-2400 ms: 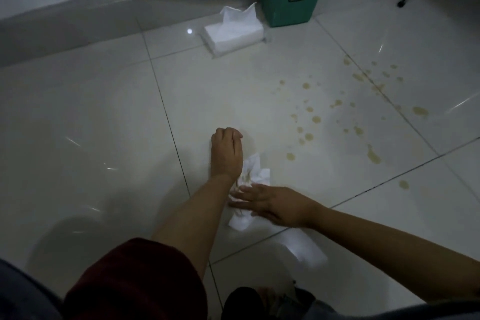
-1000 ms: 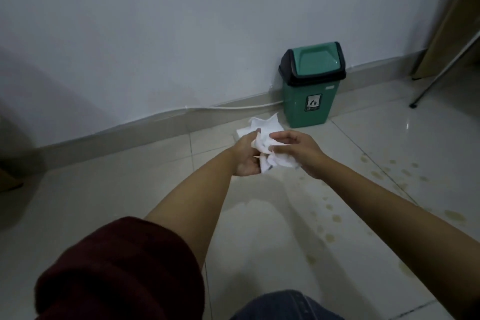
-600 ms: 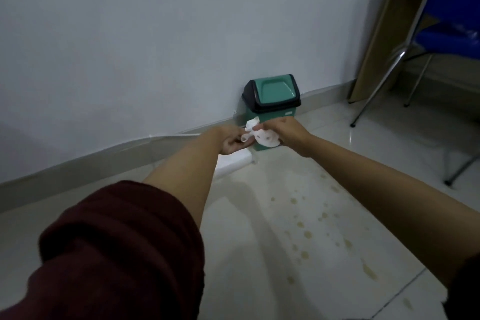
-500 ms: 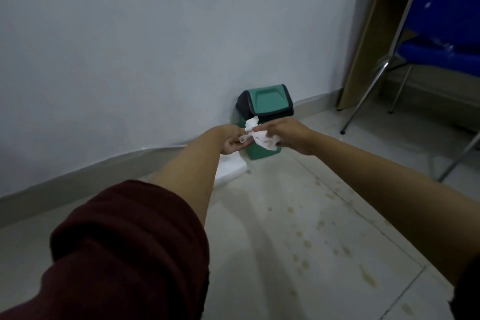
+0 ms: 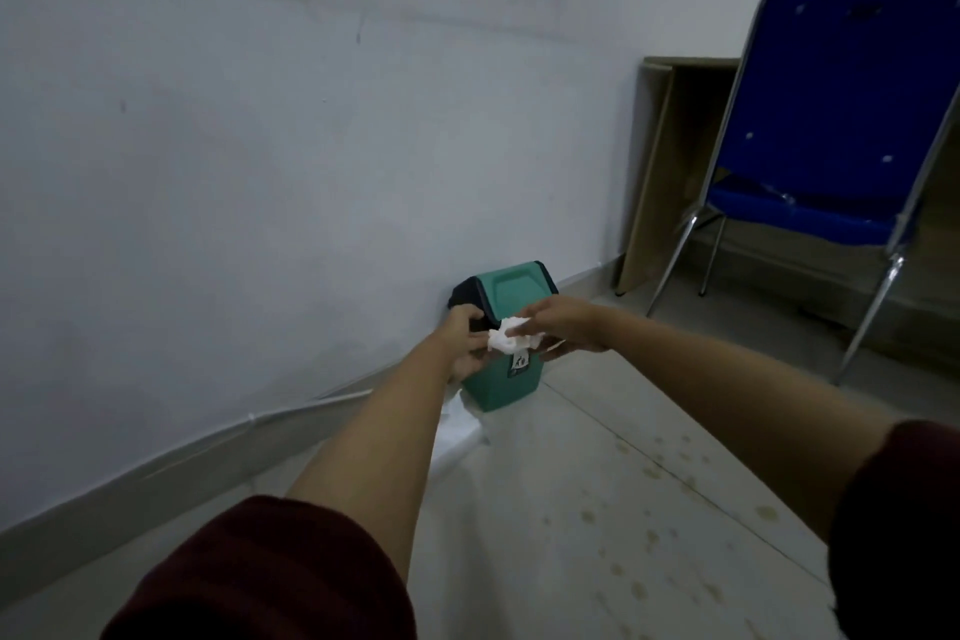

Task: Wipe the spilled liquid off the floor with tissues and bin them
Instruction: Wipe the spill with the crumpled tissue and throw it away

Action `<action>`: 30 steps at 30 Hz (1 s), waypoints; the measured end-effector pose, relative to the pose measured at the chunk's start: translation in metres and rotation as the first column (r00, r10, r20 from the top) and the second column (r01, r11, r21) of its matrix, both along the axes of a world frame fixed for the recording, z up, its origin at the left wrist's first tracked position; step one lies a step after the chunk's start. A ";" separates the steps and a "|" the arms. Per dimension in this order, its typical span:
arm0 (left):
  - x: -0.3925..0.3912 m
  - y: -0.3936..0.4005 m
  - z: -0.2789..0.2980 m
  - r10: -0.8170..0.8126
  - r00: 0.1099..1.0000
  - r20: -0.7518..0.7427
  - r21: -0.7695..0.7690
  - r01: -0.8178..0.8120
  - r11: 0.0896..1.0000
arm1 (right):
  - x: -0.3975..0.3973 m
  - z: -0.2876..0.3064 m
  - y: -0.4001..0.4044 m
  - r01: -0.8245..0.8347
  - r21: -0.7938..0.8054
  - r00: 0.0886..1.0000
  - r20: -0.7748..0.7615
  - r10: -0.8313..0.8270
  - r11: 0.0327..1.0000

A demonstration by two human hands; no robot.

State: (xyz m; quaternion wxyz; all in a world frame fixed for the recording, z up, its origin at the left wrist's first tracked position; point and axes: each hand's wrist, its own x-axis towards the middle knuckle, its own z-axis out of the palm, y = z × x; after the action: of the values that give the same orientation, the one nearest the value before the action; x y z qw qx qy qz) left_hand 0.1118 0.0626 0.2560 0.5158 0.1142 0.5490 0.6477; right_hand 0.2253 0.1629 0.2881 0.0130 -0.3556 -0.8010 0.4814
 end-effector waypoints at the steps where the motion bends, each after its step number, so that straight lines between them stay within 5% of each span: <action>1: 0.000 0.002 0.002 0.014 0.999 0.037 0.033 -0.015 0.999 | -0.002 0.002 0.004 0.026 0.030 1.000 -0.004 -0.026 0.999; 5: 0.001 0.017 -0.001 0.060 0.990 0.124 0.107 -0.073 0.992 | -0.006 0.008 0.027 0.119 0.092 0.987 -0.122 -0.107 0.989; 9: -0.009 0.042 -0.025 0.006 0.923 -0.385 -0.128 -0.060 0.990 | -0.012 0.009 0.065 0.243 0.259 0.959 -0.209 -0.191 0.935; 12: -0.022 0.061 -0.042 -0.091 0.741 -0.665 -0.238 -0.095 0.967 | -0.018 -0.014 0.094 0.331 0.279 0.923 -0.295 -0.248 0.901; 16: -0.037 0.093 -0.060 -0.240 0.451 -0.860 -0.319 -0.106 0.942 | -0.038 -0.064 0.135 0.435 0.274 0.863 -0.398 -0.310 0.858; 24: -0.065 0.165 -0.091 -0.495 -0.229 -0.838 -0.443 -0.245 0.863 | -0.098 -0.144 0.185 0.539 0.151 0.670 -0.674 -0.313 0.829; 26: -0.072 0.174 -0.097 -0.546 -0.331 -0.769 -0.448 -0.328 0.831 | -0.110 -0.152 0.190 0.502 0.214 0.690 -0.683 -0.239 0.838; 30: -0.081 0.181 -0.117 -0.519 -0.428 -0.740 -0.371 -0.384 0.846 | -0.119 -0.165 0.197 0.319 0.499 0.881 -0.469 -0.059 0.806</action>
State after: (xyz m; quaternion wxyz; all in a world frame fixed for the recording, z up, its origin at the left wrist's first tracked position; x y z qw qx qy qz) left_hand 0.0306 0.2437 0.1389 -0.1456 0.4998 0.8536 0.0191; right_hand 0.1063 0.3599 0.1227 0.3429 -0.3003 -0.8427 0.2865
